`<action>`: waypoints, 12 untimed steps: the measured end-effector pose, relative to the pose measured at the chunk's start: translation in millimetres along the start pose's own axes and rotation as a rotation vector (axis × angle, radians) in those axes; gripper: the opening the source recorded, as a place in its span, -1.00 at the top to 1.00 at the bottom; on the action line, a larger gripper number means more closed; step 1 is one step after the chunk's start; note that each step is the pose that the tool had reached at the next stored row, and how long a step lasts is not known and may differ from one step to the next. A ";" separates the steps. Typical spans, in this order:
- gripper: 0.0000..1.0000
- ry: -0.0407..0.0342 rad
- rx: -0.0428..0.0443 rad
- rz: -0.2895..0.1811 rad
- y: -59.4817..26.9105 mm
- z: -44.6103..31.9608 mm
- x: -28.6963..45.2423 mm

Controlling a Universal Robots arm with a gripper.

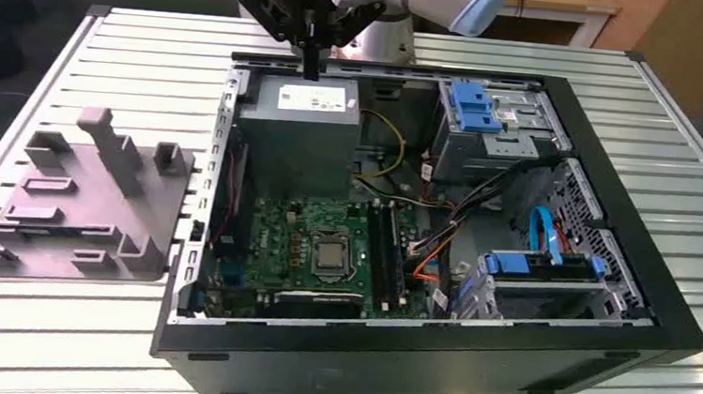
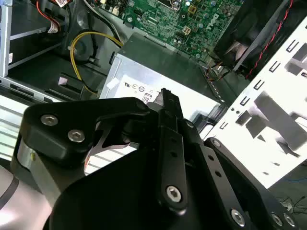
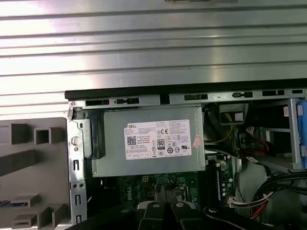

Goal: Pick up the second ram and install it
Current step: 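Reach for the second ram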

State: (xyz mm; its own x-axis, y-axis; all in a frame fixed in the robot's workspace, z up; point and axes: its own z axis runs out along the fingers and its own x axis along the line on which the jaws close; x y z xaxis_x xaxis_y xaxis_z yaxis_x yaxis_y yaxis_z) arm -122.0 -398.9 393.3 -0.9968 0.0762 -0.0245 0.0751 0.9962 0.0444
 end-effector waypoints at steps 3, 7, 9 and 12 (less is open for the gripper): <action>0.80 0.0000 0.0000 0.000 0.0 0.0 0.0; 0.80 0.0000 0.0000 0.000 0.0 0.0 0.0; 0.80 0.0000 0.0000 0.000 0.0 0.0 0.0; 0.80 0.0000 0.0000 0.000 0.0 0.0 0.1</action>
State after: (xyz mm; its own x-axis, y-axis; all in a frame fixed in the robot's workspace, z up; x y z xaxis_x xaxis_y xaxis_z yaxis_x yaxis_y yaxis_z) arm -122.0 -398.9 393.3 -0.9968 0.0762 -0.0245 0.0751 0.9962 0.0444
